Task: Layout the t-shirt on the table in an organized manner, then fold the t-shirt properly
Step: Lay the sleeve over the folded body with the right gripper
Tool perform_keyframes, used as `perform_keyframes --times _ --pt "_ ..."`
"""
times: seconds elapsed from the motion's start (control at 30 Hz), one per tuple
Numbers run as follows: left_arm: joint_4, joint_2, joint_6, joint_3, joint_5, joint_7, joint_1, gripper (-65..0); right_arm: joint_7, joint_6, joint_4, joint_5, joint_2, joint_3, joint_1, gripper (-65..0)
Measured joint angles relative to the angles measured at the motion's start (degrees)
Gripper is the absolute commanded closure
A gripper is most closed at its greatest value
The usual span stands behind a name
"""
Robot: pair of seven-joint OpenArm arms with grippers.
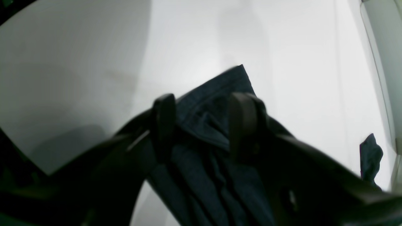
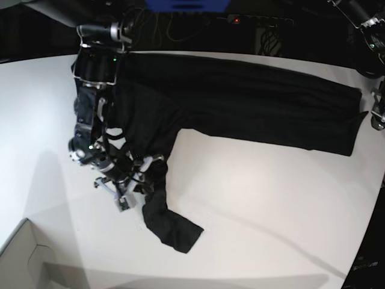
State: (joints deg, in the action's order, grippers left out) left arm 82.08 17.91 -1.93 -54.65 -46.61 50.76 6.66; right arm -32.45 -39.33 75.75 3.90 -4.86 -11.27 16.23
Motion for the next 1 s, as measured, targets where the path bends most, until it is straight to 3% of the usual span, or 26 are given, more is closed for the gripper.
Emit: perform_keyframes --times 0.17,0.4,0.73,1.0 --pt "0.35 -0.28 -0.02 0.20 -0.02 -0.04 -0.02 -26.7 -2.91 -0.48 12.28 -0.26 -3.69 11.26 -7.02 -2.7" --pt "0.44 -0.31 -0.02 0.33 -0.04 0.00 -0.15 -26.7 -3.13 -0.50 16.94 0.00 -3.69 27.28 -14.34 -2.7" --pt "0.44 -0.31 -0.02 0.24 -0.02 0.02 -0.15 -27.1 -2.93 -0.48 17.16 0.15 -3.54 38.40 -16.74 -2.9" --pt "0.74 -0.35 0.00 0.31 0.00 0.22 -0.37 -27.1 -2.91 -0.48 16.98 -0.02 -3.39 42.88 -18.14 -12.2"
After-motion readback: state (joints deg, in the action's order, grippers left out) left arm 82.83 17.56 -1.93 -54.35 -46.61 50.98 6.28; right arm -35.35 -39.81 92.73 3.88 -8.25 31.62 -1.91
